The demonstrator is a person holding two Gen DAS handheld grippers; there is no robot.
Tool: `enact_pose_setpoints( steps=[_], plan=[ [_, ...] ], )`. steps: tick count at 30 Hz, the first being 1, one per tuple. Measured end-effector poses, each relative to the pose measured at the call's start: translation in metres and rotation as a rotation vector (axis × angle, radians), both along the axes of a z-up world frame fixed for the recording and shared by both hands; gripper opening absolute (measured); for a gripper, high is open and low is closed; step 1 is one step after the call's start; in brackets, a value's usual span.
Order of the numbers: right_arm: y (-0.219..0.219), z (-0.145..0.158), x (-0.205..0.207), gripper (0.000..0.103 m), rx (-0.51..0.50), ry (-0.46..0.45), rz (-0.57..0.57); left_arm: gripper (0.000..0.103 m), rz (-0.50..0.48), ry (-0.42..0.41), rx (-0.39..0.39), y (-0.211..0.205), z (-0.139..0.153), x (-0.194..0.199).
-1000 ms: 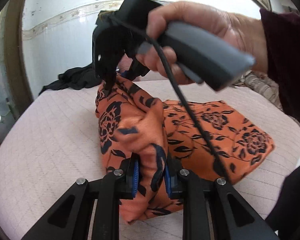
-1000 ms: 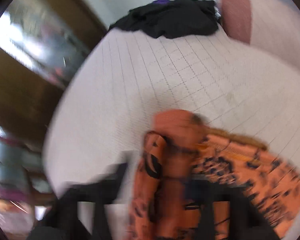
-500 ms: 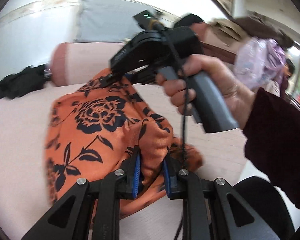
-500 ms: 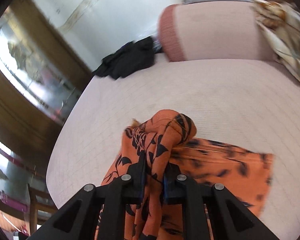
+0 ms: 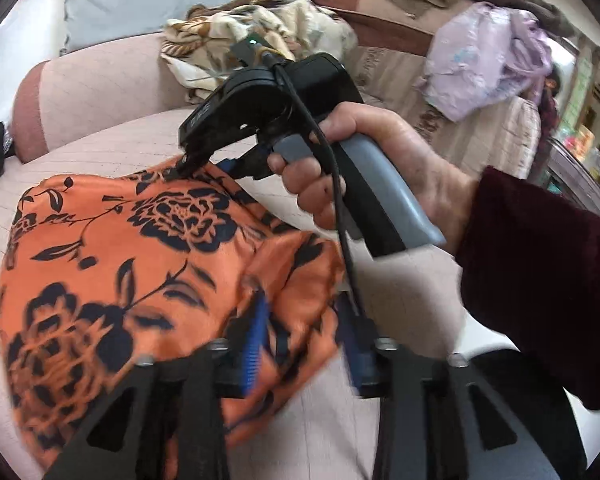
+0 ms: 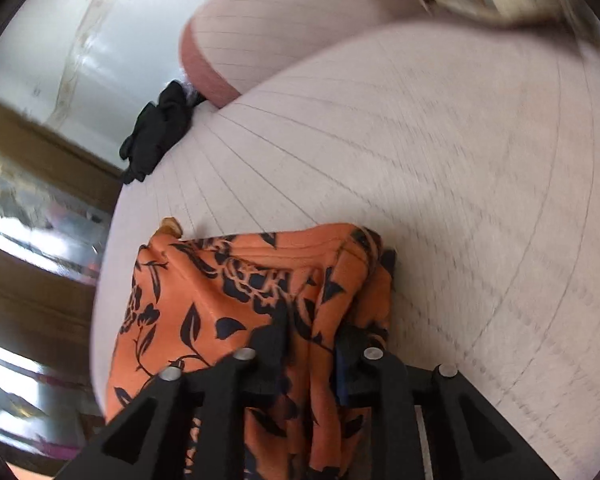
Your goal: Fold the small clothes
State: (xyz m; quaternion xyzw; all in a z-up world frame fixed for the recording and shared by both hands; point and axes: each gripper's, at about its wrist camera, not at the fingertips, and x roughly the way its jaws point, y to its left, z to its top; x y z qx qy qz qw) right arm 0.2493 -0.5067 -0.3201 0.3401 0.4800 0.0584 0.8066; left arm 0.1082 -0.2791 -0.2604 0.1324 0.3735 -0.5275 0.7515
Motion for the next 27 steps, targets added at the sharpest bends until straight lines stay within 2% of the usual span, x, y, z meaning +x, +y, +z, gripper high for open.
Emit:
enact_pose_setpoints(
  steps=[1, 2, 4, 6, 7, 9, 11, 13, 15, 16, 18, 19, 20, 21, 23, 25, 27],
  plan=[
    [-0.003, 0.002, -0.006, 0.031, 0.032, -0.005, -0.021, 0.058, -0.004, -0.009, -0.011, 0.012, 0.007, -0.001],
    [-0.006, 0.003, -0.010, 0.037, 0.046, -0.005, -0.034, 0.062, -0.006, -0.025, -0.027, 0.027, 0.016, -0.003],
    [-0.014, 0.016, -0.026, 0.056, 0.057, -0.019, -0.075, 0.071, 0.005, -0.072, -0.070, 0.058, 0.035, -0.005],
    [-0.020, 0.037, -0.052, 0.059, 0.018, -0.070, -0.125, 0.078, 0.057, -0.140, -0.113, 0.088, 0.054, -0.001],
    [-0.021, 0.045, -0.060, 0.059, 0.004, -0.090, -0.130, 0.081, 0.114, -0.179, -0.124, 0.103, 0.062, 0.005],
    [-0.012, 0.070, -0.081, 0.059, -0.033, -0.148, -0.133, 0.082, 0.220, -0.204, -0.138, 0.120, 0.069, 0.020],
    [0.008, 0.092, -0.093, 0.054, -0.057, -0.191, -0.113, 0.083, 0.349, -0.159, -0.143, 0.130, 0.066, 0.045],
    [0.030, 0.103, -0.099, 0.039, -0.068, -0.200, -0.089, 0.083, 0.442, -0.095, -0.114, 0.132, 0.051, 0.068],
    [0.060, 0.103, -0.101, 0.035, -0.096, -0.173, -0.078, 0.083, 0.464, -0.052, -0.007, 0.125, 0.024, 0.080],
    [0.070, 0.098, -0.104, 0.035, -0.104, -0.150, -0.075, 0.083, 0.459, -0.058, 0.077, 0.118, 0.003, 0.081],
    [0.086, 0.074, -0.112, 0.033, -0.113, -0.053, -0.083, 0.086, 0.460, -0.031, 0.203, 0.116, -0.030, 0.083],
    [0.090, 0.056, -0.119, 0.034, -0.116, 0.019, -0.097, 0.086, 0.469, 0.013, 0.185, 0.122, -0.036, 0.084],
    [0.096, 0.037, -0.127, 0.027, -0.117, 0.083, -0.095, 0.087, 0.489, 0.084, 0.140, 0.130, -0.035, 0.087],
    [0.098, 0.029, -0.132, 0.022, -0.121, 0.089, -0.093, 0.087, 0.491, 0.116, 0.134, 0.134, -0.035, 0.090],
    [0.106, 0.038, -0.152, 0.021, -0.178, 0.024, -0.101, 0.091, 0.476, 0.086, 0.139, 0.135, -0.035, 0.089],
    [0.113, 0.049, -0.153, 0.021, -0.221, 0.073, -0.067, 0.093, 0.488, 0.044, 0.149, 0.131, -0.033, 0.084],
    [0.118, 0.062, -0.146, 0.024, -0.254, 0.074, -0.047, 0.093, 0.493, 0.009, 0.157, 0.125, -0.029, 0.079]
  ],
)
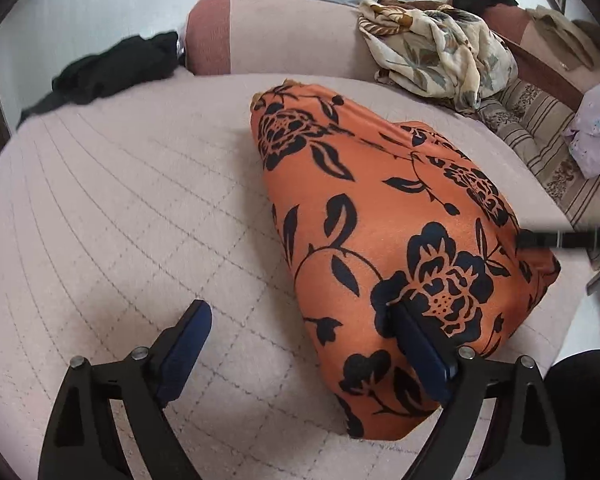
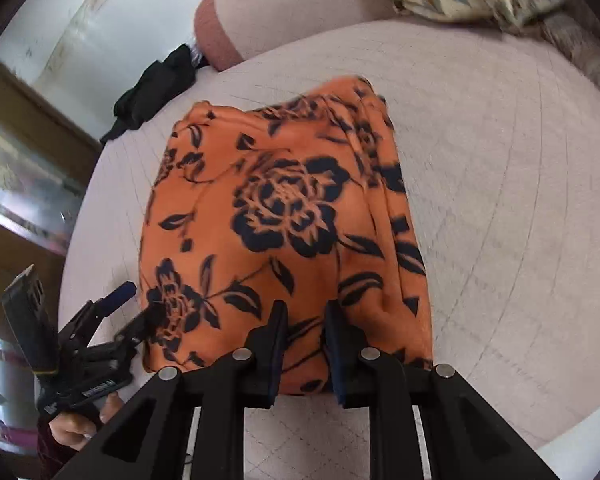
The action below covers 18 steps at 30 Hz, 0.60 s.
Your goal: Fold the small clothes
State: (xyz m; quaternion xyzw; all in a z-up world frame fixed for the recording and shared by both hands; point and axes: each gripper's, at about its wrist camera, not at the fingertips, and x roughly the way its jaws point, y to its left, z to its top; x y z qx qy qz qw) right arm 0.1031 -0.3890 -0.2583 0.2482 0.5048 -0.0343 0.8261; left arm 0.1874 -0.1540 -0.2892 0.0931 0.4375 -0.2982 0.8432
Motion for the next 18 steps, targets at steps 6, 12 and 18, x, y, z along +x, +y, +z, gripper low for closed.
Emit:
enact_pose_setpoints(
  steps=[6, 12, 18],
  plan=[
    [-0.006, 0.029, 0.075, 0.024, -0.056, -0.065, -0.038, 0.100, 0.020, -0.027, 0.018, -0.003, 0.001, 0.004],
    [-0.024, -0.023, 0.155, 0.024, -0.188, 0.104, -0.092, 0.103, 0.033, 0.030, -0.003, -0.003, -0.004, 0.011],
    [0.017, 0.028, 0.178, 0.025, -0.131, -0.012, 0.043, 0.103, 0.036, 0.029, 0.017, -0.005, -0.002, 0.011]
  ],
)
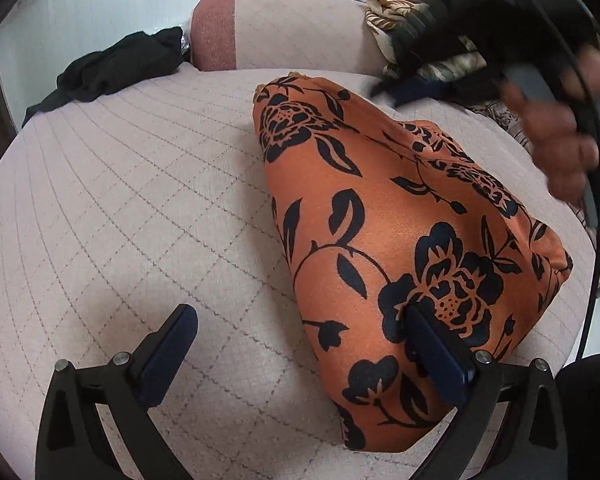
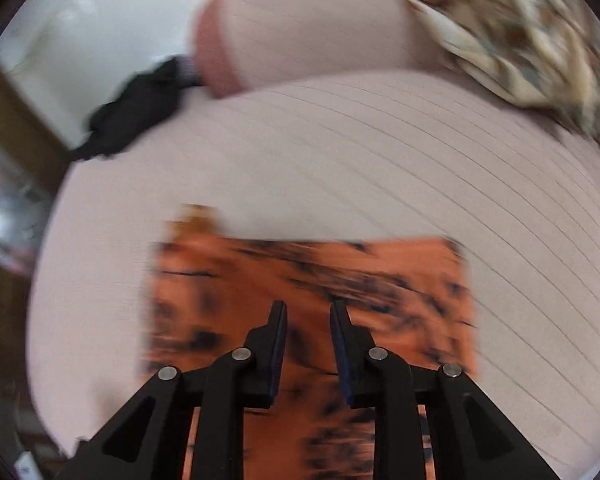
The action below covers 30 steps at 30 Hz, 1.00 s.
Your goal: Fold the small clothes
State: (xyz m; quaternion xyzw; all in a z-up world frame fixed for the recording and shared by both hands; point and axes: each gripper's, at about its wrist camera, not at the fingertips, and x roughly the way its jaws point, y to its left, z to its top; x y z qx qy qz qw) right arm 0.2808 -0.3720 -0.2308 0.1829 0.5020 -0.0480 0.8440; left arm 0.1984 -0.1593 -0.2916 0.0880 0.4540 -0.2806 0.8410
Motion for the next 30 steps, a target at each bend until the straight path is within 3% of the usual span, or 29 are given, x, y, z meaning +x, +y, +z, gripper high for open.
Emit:
enact_pose_setpoints(
  steps=[4, 7, 9, 11, 14, 18, 20, 24, 26, 28, 30],
  plan=[
    [0.033, -0.002, 0.031, 0.025, 0.039, -0.023, 0.112, 0.103, -0.001, 0.001, -0.010, 0.001, -0.001, 0.001],
    [0.046, -0.058, 0.071, 0.024, 0.055, 0.142, 0.163, 0.103, 0.004, 0.004, -0.027, 0.003, -0.002, 0.003],
    [0.040, -0.054, 0.069, 0.024, 0.096, 0.066, 0.152, 0.103, 0.000, 0.025, -0.033, 0.004, 0.000, 0.005],
    [0.028, -0.048, 0.060, 0.024, 0.168, 0.080, 0.118, 0.103, -0.009, 0.024, -0.024, 0.002, 0.004, 0.006],
    [0.011, -0.026, 0.022, 0.024, 0.159, 0.042, 0.097, 0.103, -0.018, -0.001, -0.028, 0.004, 0.017, 0.008],
    [-0.007, 0.008, -0.055, 0.024, 0.083, -0.026, 0.079, 0.103, 0.060, -0.064, -0.151, 0.029, 0.041, 0.009],
    [-0.018, 0.018, -0.087, 0.024, 0.043, -0.041, 0.028, 0.103, 0.080, -0.075, -0.144, 0.032, 0.040, 0.009],
    [-0.021, 0.001, -0.160, 0.024, -0.029, 0.009, -0.064, 0.103, 0.012, 0.051, -0.051, 0.012, 0.005, 0.010],
    [-0.020, -0.022, -0.184, 0.024, -0.032, 0.040, -0.102, 0.103, 0.022, 0.012, -0.080, 0.014, 0.004, -0.002],
    [-0.017, -0.029, -0.215, 0.024, -0.022, -0.111, -0.169, 0.103, 0.002, -0.055, -0.057, 0.014, 0.007, -0.012],
    [-0.011, -0.028, -0.227, 0.025, -0.047, -0.133, -0.161, 0.103, -0.012, -0.135, -0.034, 0.015, 0.011, -0.021]
  ],
)
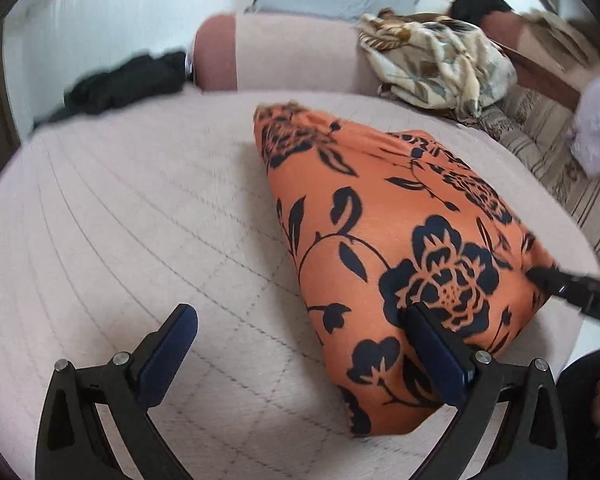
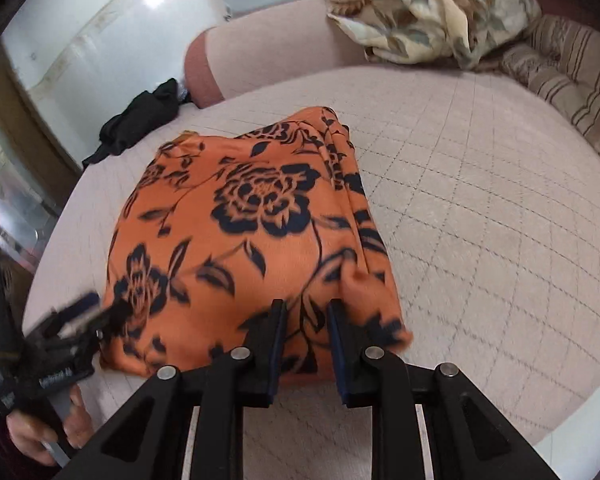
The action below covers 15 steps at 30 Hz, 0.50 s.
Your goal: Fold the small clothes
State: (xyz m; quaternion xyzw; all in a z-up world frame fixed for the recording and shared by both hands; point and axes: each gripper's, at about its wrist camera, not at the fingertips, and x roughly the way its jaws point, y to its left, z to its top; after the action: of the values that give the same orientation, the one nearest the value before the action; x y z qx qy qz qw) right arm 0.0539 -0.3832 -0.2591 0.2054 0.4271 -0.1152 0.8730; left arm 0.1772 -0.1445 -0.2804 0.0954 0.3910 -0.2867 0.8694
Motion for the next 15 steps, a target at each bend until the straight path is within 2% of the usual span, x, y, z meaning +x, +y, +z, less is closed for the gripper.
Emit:
enact_pose_setpoints(
  steps=[3, 6, 7, 9, 13, 14, 15],
  plan=[
    [-0.004, 0.005, -0.004, 0.026, 0.041, -0.007, 0.018, 0.103, 0.009, -0.058, 0.026, 0.000, 0.006, -0.013],
    [-0.020, 0.000, -0.011, 0.026, 0.178, -0.055, -0.039, 0.103, 0.038, -0.070, 0.069, 0.001, 0.013, -0.021],
    [-0.020, 0.000, -0.014, 0.026, 0.195, -0.068, -0.049, 0.103, 0.058, -0.067, 0.072, 0.005, 0.015, -0.025],
    [-0.022, 0.004, -0.017, 0.026, 0.185, -0.109, -0.066, 0.103, 0.111, -0.060, 0.078, 0.014, 0.020, -0.041],
    [-0.018, 0.021, -0.024, 0.026, 0.134, -0.214, -0.066, 0.103, 0.150, -0.054, 0.107, 0.019, 0.037, -0.064],
    [-0.018, 0.025, -0.026, 0.028, 0.132, -0.242, -0.067, 0.103, 0.164, -0.071, 0.116, 0.019, 0.046, -0.069],
    [-0.020, 0.030, -0.029, 0.033, 0.135, -0.269, -0.070, 0.103, 0.181, -0.089, 0.124, 0.018, 0.054, -0.073]
  ],
)
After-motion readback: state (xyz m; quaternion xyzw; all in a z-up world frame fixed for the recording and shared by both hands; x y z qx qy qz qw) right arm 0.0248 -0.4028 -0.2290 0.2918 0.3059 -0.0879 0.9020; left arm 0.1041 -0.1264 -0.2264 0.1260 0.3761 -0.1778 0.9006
